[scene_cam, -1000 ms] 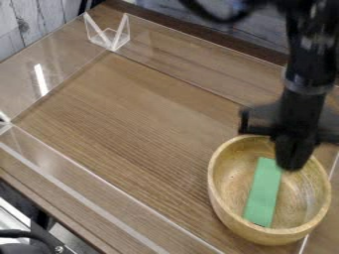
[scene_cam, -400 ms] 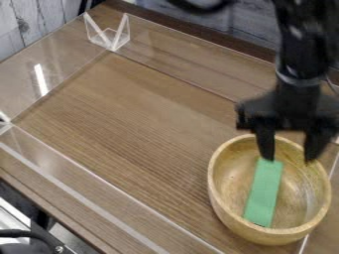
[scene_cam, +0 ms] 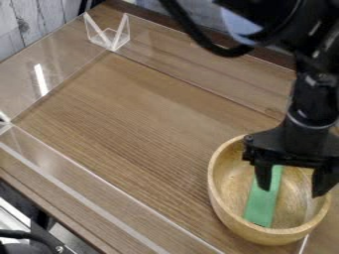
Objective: Move green object from inside the wooden bowl to the table next to it
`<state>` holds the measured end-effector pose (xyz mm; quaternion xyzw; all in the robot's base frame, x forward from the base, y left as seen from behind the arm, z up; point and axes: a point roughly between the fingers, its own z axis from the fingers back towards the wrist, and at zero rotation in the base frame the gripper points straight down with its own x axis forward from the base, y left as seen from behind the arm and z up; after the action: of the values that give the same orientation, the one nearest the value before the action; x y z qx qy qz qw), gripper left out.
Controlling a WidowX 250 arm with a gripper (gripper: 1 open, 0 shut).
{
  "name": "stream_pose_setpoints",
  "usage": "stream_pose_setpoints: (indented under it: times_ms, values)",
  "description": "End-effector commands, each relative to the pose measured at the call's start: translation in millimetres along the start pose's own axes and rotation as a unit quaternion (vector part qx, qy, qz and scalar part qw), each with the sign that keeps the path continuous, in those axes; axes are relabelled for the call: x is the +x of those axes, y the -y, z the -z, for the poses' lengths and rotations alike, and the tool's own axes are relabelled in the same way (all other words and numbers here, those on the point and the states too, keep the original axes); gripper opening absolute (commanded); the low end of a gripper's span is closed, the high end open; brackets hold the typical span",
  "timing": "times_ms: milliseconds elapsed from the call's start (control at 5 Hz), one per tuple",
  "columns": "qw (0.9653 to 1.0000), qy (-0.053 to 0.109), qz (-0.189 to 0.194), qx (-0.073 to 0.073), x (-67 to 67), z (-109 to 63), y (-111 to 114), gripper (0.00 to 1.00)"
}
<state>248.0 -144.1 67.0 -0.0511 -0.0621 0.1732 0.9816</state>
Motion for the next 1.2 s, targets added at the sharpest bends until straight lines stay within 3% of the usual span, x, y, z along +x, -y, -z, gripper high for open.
stream_pose_setpoints:
  times_ms: [0, 200, 400, 600, 800, 1000]
  values:
    - [0.9999, 0.006, 0.009, -0.001, 7.2, -0.5, -8, 1.00]
    - [1.0000, 0.004, 0.005, 0.007, 12.0, 12.8, -12, 1.00]
    - [0.9999, 0.004, 0.003, 0.011, 17.1, 21.4, -15, 0.00]
    - [0.9989, 0.003, 0.046, -0.012, 22.2, -0.9, -20, 0.00]
    - [0.9957, 0.020, 0.080, -0.041, 35.6, -36.3, -35, 0.00]
    - [0.9970, 0.043, 0.046, -0.045, 59.8, -48.1, -68, 0.00]
